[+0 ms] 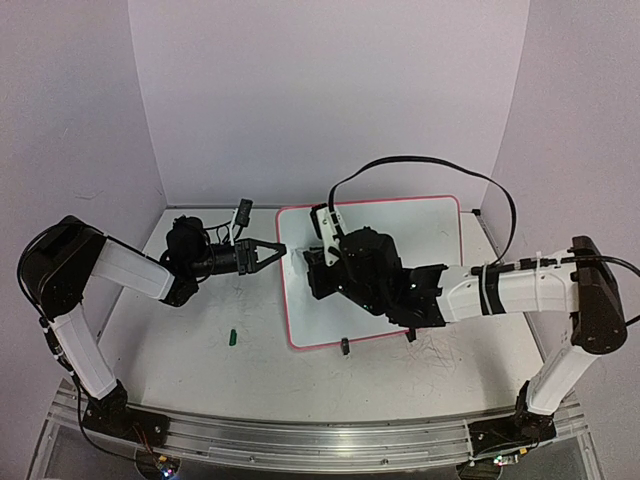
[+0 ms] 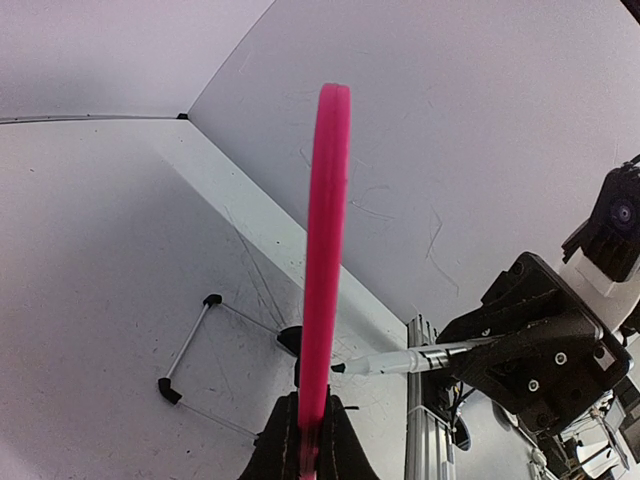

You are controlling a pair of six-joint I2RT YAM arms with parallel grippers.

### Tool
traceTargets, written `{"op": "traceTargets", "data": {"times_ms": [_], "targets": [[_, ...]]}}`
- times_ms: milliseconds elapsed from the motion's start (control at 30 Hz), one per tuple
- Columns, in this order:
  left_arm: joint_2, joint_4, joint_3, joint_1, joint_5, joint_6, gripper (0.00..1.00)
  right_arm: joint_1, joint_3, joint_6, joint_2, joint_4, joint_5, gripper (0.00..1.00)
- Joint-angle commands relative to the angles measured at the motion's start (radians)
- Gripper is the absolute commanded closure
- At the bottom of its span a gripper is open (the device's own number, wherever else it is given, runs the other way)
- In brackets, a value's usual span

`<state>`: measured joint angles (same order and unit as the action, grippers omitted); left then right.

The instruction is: Write a sentence on the whiteboard

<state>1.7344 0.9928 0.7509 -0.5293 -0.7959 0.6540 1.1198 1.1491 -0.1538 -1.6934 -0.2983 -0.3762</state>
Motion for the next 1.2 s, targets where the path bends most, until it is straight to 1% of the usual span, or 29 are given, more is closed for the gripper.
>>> {"op": "traceTargets", "data": {"times_ms": [0,633,933,1167], "targets": [[-0.04,0.005,0.013,0.002,-0.029,0.026,1.0,-0.001,0.046,0.016,-0.016,-0.036,0.001,1.0],[-0.039,0.005,0.017,0.001,-0.033,0.029,1.0,-0.001,0.055,0.025,-0.036,-0.038,0.017,1.0],[-0.045,0.005,0.017,0.001,-0.036,0.03,1.0,-0.001,0.06,0.021,-0.045,-0.029,-0.026,1.0],[-0.043,0.006,0.019,0.001,-0.036,0.03,1.0,-0.001,0.06,0.013,-0.049,-0.003,-0.025,1.0]]}}
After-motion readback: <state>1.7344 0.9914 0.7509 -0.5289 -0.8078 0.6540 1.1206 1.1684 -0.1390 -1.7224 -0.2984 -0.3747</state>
